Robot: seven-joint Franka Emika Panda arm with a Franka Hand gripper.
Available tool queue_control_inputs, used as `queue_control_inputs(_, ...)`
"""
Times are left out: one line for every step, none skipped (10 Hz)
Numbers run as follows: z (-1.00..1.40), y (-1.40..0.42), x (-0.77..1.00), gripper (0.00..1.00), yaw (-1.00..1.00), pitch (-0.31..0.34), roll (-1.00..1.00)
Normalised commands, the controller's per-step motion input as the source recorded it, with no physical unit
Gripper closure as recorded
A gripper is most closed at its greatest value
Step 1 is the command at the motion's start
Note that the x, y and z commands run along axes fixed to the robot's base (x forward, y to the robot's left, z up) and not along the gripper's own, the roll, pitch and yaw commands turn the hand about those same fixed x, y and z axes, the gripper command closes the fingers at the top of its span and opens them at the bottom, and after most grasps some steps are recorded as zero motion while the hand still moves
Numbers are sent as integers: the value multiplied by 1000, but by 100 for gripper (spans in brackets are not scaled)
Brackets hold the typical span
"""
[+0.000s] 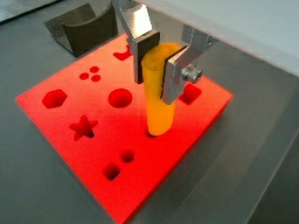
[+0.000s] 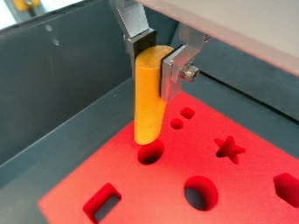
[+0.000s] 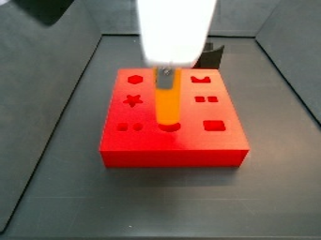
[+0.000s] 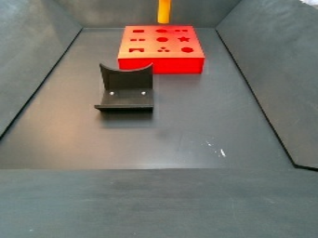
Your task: Insert the oval object.
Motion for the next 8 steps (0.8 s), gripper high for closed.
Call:
queue_control_inputs(-17,0,189,100,-423,181,247)
queue_control_inputs(0,6,117,100,-491,204,173)
queue_control_inputs(0,89,0,100,-489,189,117)
queue_control_inputs(-83,69,0,100,-303,84,51)
queue_control_inputs(-174,240,123,100,-283,23,47)
queue_control_inputs(-166,274,343,100,-209,0,27)
queue_control_inputs(-177,266,343,100,-131,0,20)
queue_control_inputs(-154,0,63,100,-14,27,64)
